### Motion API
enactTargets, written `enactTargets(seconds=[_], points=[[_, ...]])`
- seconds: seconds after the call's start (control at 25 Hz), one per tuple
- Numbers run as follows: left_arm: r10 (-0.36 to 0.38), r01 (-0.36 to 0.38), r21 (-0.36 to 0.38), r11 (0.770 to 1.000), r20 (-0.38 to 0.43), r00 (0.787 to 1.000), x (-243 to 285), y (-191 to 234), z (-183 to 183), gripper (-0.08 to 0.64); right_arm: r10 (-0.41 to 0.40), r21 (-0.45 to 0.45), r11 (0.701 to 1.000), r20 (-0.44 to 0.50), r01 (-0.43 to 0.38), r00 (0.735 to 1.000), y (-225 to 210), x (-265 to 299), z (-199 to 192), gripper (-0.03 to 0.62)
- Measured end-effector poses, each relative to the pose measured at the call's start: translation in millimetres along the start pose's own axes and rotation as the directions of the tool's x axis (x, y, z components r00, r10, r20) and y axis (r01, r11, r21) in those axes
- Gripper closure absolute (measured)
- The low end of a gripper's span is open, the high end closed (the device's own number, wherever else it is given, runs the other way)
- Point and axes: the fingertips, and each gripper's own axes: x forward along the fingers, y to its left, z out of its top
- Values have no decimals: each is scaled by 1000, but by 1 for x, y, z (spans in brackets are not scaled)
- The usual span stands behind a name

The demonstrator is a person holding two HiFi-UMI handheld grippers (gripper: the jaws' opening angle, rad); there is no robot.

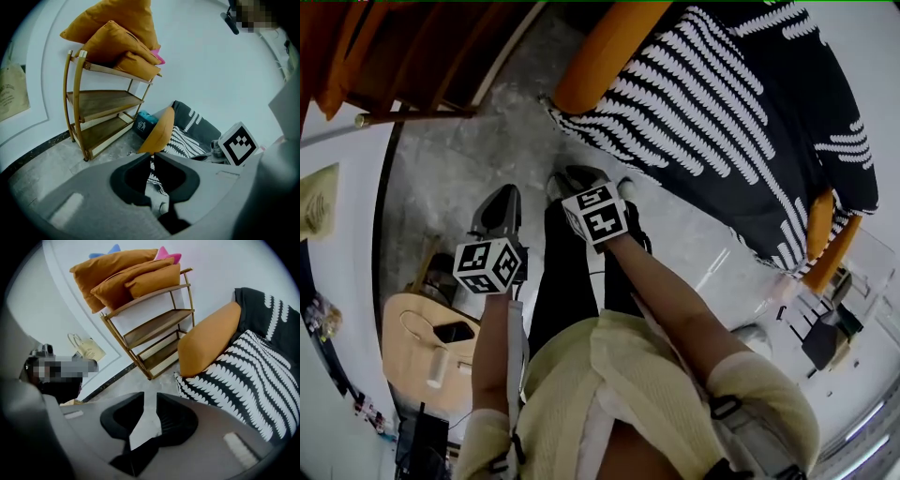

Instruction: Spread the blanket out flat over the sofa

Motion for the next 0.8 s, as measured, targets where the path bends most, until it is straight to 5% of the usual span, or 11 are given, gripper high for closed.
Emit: enactTargets(seconds=[0.4, 0.8], points=[[-95, 93, 80, 992, 15, 995, 17, -36, 43, 534, -117, 61, 992, 105, 111, 988, -46, -49, 38, 500], [-198, 200, 175, 964, -31, 980, 74, -92, 99, 534, -257, 224, 954, 254, 202, 933, -128, -101, 99, 500]])
